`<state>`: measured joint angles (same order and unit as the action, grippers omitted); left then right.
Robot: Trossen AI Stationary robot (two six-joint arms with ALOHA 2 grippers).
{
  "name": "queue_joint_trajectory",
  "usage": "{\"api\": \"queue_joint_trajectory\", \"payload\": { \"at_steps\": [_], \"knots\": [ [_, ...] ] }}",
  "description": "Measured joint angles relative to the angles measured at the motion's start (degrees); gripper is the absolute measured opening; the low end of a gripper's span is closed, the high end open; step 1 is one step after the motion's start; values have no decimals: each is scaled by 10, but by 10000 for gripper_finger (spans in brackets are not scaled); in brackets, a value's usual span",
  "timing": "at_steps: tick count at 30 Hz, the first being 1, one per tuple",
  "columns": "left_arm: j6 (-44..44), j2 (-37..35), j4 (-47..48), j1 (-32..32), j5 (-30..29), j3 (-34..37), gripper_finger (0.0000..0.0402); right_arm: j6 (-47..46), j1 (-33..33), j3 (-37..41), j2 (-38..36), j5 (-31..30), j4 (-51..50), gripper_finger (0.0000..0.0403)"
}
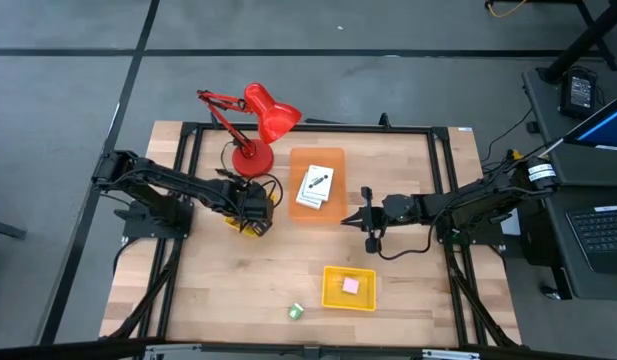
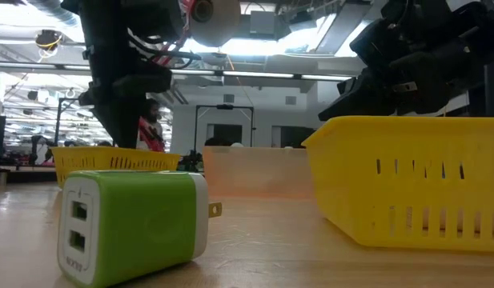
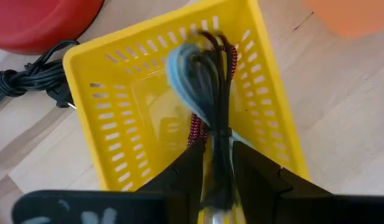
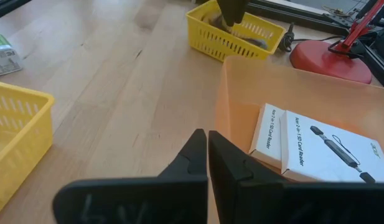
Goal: Pick and place items into bin
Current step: Put the green charger adapter into the right yellow bin
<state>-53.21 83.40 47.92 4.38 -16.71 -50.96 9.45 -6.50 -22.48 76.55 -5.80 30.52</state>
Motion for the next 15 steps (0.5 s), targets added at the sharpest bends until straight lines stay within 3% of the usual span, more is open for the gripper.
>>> {"api": "queue_joint_trajectory", "payload": {
  "at_steps": [7, 15],
  "knots": [
    [25, 0, 10, 0, 2, 0, 109, -1, 0, 0, 0, 0, 0, 0],
    [49, -23, 33, 0, 2, 0, 108, -1, 0, 0, 0, 0, 0, 0]
  ]
}}
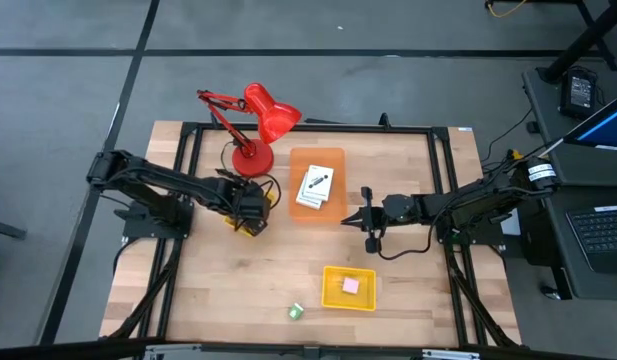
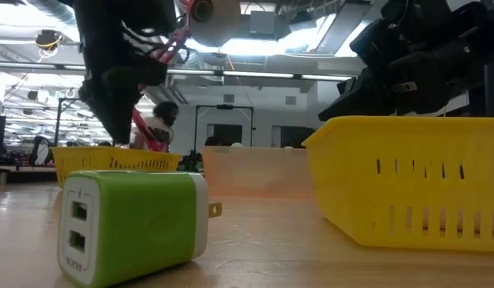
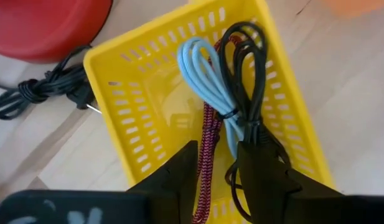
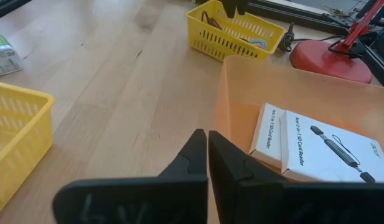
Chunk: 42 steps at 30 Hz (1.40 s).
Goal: Pick and place items into bin
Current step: Put the green charger adapter into the right yellow bin
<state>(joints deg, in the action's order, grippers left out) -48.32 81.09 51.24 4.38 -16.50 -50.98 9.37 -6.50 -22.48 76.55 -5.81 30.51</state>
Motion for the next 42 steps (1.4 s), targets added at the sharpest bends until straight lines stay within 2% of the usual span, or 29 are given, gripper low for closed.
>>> {"api": "queue_joint_trajectory", "payload": {
  "at_steps": [6, 10, 15, 20, 25, 33, 38, 42],
  "knots": [
    [31, -52, -1, 18, -19, 0, 88, 0, 0, 0, 0, 0, 0, 0],
    [55, -95, -2, 61, -86, 0, 71, 0, 0, 0, 0, 0, 0, 0],
    [88, -136, -11, 142, -187, 0, 48, 0, 0, 0, 0, -1, 2, 0],
    [146, -147, -48, 232, -246, -1, 18, 1, 0, 0, 0, -1, 30, 0],
    [156, -147, -90, 308, -302, -1, 3, 1, 0, 0, 0, -1, 54, 0],
    [179, -102, -235, 389, -324, -1, 2, -1, 0, 0, 0, -1, 52, 0],
    [216, -34, -321, 410, -327, -1, 2, -5, 0, 0, 0, -1, 52, 0],
    [220, 17, -386, 413, -313, -1, 3, -43, -1, 0, 0, 14, 52, 0]
  ]
}}
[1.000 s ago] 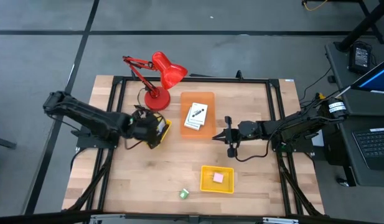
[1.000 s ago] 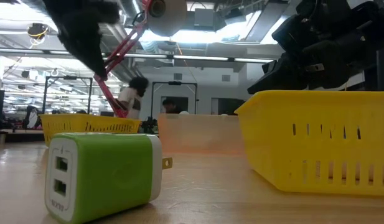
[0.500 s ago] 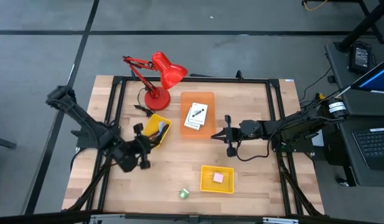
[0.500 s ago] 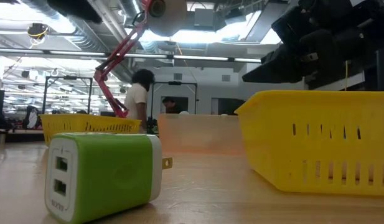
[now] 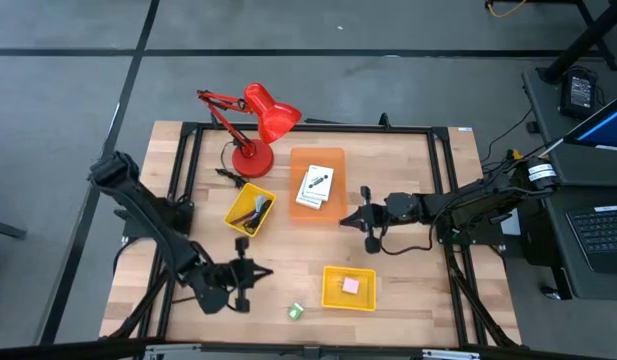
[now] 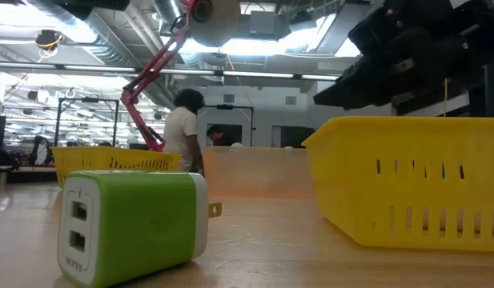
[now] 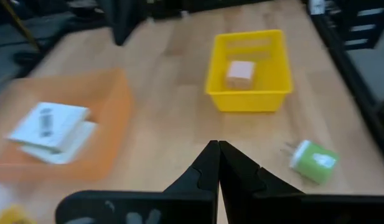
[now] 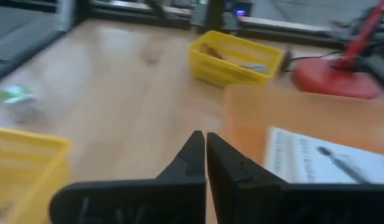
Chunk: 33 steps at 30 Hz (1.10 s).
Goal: Pick and place items into bin
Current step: Put the green charger adapter into the right yellow bin
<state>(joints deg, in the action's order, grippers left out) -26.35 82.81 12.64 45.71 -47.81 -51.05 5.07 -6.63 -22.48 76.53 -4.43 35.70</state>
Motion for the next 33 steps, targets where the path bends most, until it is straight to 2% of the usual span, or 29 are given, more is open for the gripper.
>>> {"api": "queue_joint_trajectory", "payload": {
  "at_steps": [4, 8, 14, 17, 20, 23, 28, 33],
  "knots": [
    [33, 34, -78, 0, 42, 0, 2, -22, -11, 0, 0, 59, 1, 0],
    [99, 47, -147, 0, 71, 0, 2, -36, -35, 0, 0, 61, 1, 0],
    [141, 41, -162, 0, 90, 5, 2, -67, -71, 0, 0, 61, 2, 0],
    [156, 18, -222, -3, 107, 49, 2, -80, -85, 0, 0, 60, 4, 0],
    [158, -12, -329, -18, 148, 125, 2, -90, -99, 0, 0, 41, 6, 0],
    [158, -50, -406, -28, 156, 194, 2, -104, -109, 0, 0, 27, 6, 0],
    [180, -112, -464, -31, 167, 262, 3, -109, -117, 0, 0, 26, 13, 0],
    [187, -128, -481, -31, 196, 288, 2, -91, -117, 0, 0, 26, 58, 0]
  ]
}}
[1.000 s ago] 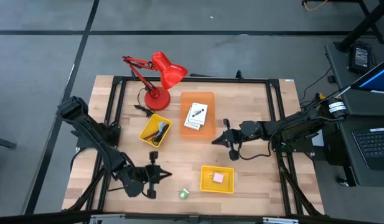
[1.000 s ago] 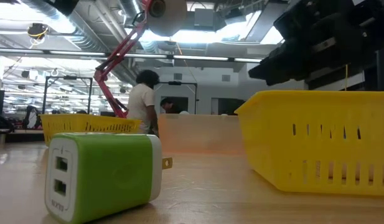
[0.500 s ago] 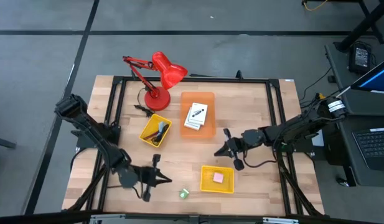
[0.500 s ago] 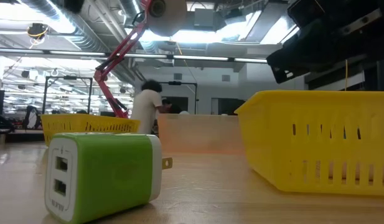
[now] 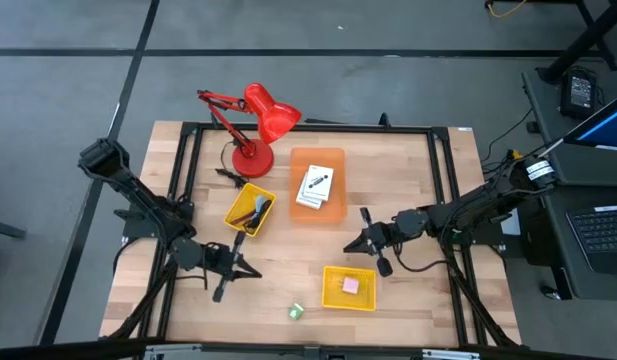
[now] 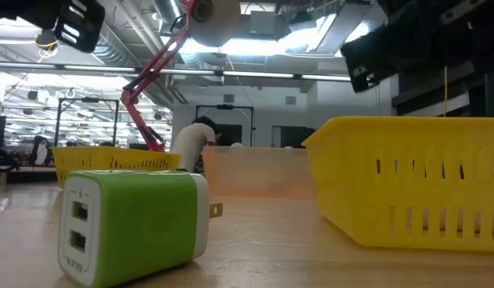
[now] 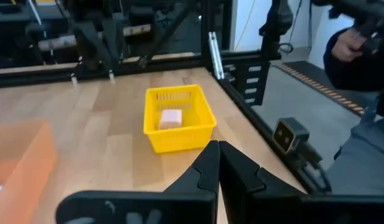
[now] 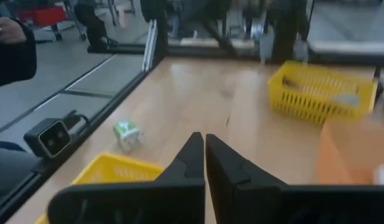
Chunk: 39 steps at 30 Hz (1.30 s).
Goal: Pick and place items into bin
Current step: Put the green charger adapter into the right yellow bin
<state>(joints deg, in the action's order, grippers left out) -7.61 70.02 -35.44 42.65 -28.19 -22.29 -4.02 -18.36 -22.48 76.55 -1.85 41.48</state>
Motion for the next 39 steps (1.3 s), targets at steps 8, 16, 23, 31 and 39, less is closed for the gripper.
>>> {"api": "queue_joint_trajectory", "payload": {
  "at_steps": [8, 16, 23, 31, 39],
  "knots": [
    [-1, 12, -7, 0, 13, 4, 2, 59, 0, -76, 2, 0, -107, 0],
    [-1, 13, -8, 0, 16, 4, 3, 91, -1, -224, 59, 20, -303, 0],
    [-1, 13, -8, 0, 16, 4, 2, 89, -25, -324, 146, 31, -379, 0],
    [-1, 14, -33, 0, 57, 4, 2, 87, -63, -466, 246, 31, -505, 0],
    [-1, 14, -34, 22, 72, 4, 2, 94, -97, -581, 314, -35, -535, 7]
  ]
}}
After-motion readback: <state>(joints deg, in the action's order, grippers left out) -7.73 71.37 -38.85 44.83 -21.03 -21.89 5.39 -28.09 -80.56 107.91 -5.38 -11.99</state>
